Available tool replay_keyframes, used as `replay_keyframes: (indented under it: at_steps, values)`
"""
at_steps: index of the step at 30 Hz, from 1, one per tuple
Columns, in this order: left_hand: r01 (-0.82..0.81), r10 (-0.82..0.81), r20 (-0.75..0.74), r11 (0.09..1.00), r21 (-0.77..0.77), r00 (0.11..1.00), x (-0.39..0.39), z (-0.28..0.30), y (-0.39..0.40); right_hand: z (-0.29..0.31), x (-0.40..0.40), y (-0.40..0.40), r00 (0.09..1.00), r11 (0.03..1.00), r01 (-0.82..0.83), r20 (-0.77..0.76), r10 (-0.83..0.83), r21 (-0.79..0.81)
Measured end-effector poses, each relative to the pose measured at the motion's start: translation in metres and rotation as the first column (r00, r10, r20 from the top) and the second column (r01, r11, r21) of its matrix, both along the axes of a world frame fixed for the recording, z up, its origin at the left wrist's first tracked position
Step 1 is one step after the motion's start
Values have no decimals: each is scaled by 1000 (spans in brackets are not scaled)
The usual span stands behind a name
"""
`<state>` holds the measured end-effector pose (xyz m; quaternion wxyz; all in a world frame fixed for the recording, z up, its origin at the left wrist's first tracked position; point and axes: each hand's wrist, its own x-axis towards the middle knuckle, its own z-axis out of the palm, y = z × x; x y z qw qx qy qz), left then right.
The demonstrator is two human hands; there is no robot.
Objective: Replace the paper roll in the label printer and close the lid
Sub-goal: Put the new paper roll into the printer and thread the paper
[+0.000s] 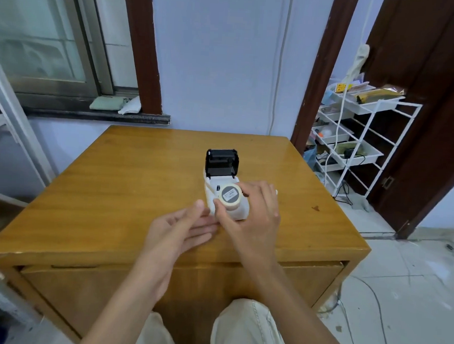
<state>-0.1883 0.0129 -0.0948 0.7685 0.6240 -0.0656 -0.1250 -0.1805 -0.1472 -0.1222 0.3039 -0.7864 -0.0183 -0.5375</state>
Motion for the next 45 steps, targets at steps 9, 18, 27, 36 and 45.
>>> replay_keyframes:
  at_steps: [9,18,27,36,45]
  values:
    - [4,-11,-42,987,-164,999,1,8,-6,1,-20,17,998,996,-42,-54,37,-80]
    - [286,-288,10,952,105,957,30,28,24,24,-37,-14,826,924,-381,-460,327,-27]
    - [639,-641,-35,756,145,767,36,35,34,82,-53,-33,299,703,-668,-777,554,244]
    - [666,-681,3,715,-212,732,33,15,26,66,-59,-30,526,711,-665,-532,664,230]
    - [568,-577,62,772,-286,814,41,-2,19,62,-57,-29,676,800,-600,-536,506,-2]
